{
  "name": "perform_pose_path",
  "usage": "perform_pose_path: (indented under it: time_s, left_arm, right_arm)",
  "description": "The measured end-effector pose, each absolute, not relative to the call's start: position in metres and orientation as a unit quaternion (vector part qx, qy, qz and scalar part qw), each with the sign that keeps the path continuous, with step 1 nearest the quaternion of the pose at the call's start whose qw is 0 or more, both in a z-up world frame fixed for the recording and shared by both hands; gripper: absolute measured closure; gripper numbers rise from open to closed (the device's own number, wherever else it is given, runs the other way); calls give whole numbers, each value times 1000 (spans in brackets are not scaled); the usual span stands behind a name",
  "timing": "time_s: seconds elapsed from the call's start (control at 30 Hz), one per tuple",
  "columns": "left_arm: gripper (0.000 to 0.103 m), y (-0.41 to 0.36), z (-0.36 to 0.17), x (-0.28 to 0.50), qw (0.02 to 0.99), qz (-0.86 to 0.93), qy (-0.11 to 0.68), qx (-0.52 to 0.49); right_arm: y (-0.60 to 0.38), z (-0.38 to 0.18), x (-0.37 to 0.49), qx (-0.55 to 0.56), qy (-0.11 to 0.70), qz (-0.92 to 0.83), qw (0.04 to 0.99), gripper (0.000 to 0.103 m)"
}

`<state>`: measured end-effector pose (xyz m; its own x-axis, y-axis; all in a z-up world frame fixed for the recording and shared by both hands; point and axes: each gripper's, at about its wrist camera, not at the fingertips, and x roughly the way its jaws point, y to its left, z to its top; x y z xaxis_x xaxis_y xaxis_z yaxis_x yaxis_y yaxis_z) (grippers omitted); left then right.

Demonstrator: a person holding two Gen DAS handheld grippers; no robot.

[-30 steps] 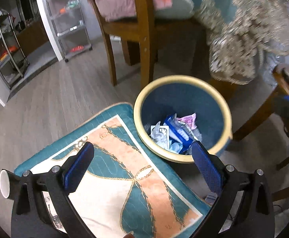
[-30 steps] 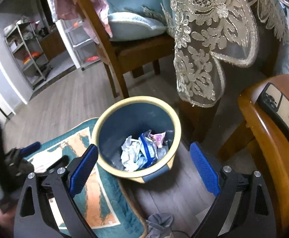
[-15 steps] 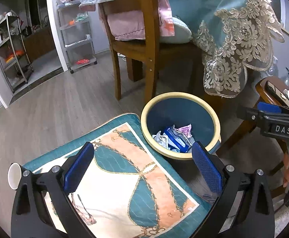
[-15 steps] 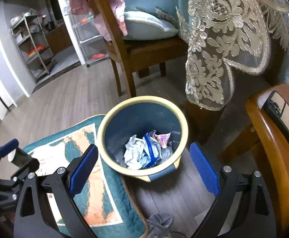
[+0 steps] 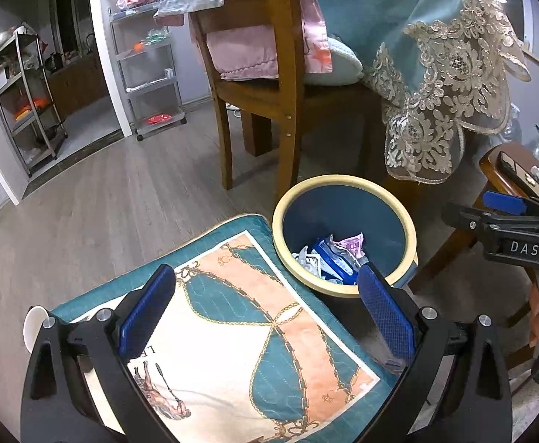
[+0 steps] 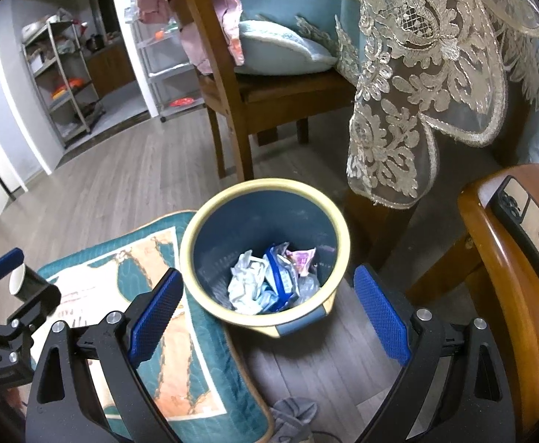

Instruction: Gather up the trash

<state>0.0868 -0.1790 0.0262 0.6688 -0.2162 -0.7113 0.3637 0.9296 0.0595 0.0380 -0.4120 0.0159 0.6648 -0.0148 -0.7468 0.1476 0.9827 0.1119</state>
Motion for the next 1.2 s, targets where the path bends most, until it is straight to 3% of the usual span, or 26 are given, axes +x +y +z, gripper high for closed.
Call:
perform_pose_path:
  time_s: [1.2]
  left_arm:
    - [6, -187, 25, 85, 909, -162, 367, 117]
  right_arm:
    - [-413, 15, 38, 84, 407, -45, 909, 10]
